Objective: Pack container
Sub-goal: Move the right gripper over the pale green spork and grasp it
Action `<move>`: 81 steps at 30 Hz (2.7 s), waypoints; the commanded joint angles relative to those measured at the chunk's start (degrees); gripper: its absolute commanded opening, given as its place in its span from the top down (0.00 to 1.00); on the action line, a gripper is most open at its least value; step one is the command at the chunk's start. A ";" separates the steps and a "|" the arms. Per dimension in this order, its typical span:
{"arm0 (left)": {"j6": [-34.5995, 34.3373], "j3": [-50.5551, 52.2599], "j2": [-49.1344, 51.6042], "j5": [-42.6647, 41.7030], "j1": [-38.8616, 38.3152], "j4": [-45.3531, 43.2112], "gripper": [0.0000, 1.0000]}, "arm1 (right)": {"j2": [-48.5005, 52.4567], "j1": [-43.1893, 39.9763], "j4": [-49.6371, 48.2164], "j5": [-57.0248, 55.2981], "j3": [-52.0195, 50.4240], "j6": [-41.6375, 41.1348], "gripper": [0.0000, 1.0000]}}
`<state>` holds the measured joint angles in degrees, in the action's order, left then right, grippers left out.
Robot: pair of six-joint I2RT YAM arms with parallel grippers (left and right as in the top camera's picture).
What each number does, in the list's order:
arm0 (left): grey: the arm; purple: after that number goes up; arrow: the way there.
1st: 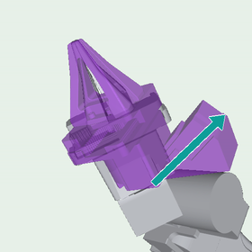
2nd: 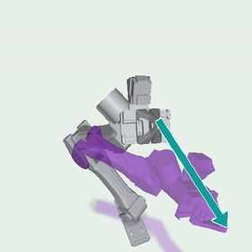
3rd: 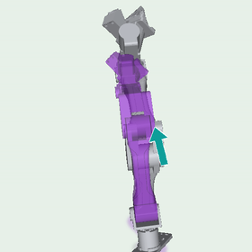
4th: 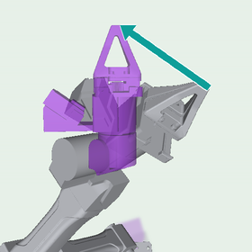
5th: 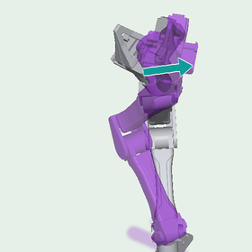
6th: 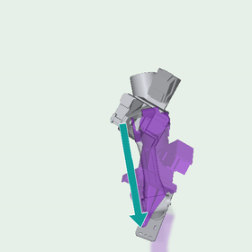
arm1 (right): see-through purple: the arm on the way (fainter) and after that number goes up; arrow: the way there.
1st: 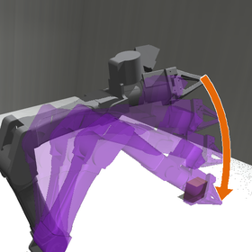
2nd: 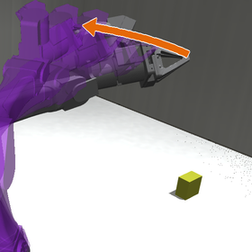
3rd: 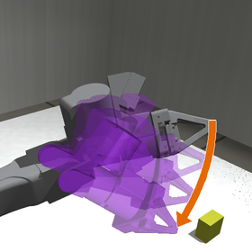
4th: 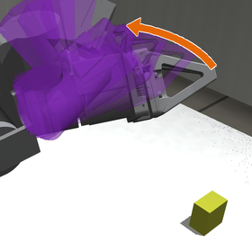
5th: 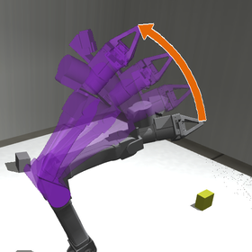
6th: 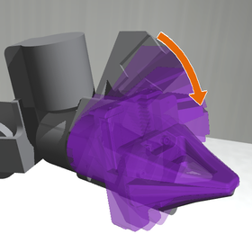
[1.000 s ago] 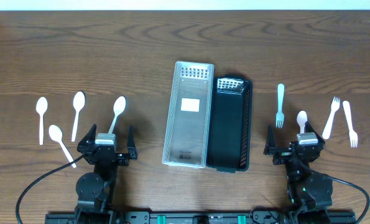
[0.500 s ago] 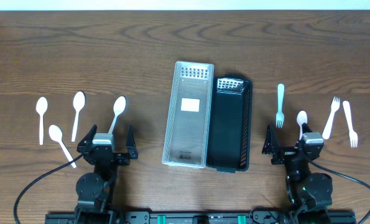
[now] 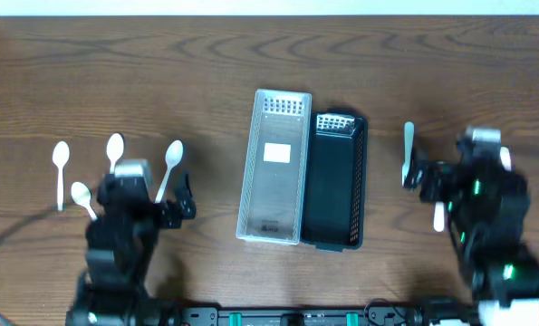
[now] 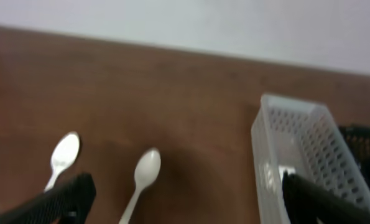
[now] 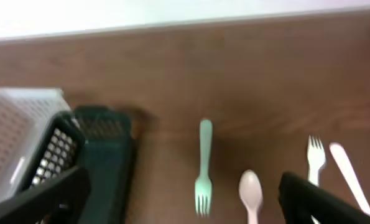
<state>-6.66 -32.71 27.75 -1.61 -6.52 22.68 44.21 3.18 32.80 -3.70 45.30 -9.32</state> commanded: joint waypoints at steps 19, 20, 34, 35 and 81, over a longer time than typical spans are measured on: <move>-0.52 -21.66 40.26 -0.81 0.00 25.09 0.02 | 54.64 0.59 12.98 7.69 26.91 3.61 0.68; -0.52 -21.66 40.94 -0.81 0.00 25.07 0.02 | 55.47 1.14 12.61 7.67 26.91 3.63 0.69; -0.52 -21.64 42.47 -0.81 0.00 25.07 0.02 | 57.20 7.78 8.52 11.47 26.91 4.24 0.65; -0.52 -21.64 42.47 -0.81 0.00 25.05 0.02 | 57.20 7.76 8.50 11.47 26.91 4.22 0.65; -0.55 -21.64 42.45 -0.81 0.00 26.12 0.02 | 57.07 -4.28 1.86 0.55 12.46 -1.57 0.10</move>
<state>-6.68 -53.71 70.15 -2.61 -6.52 48.27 101.36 -1.23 35.35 -3.40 59.83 -9.89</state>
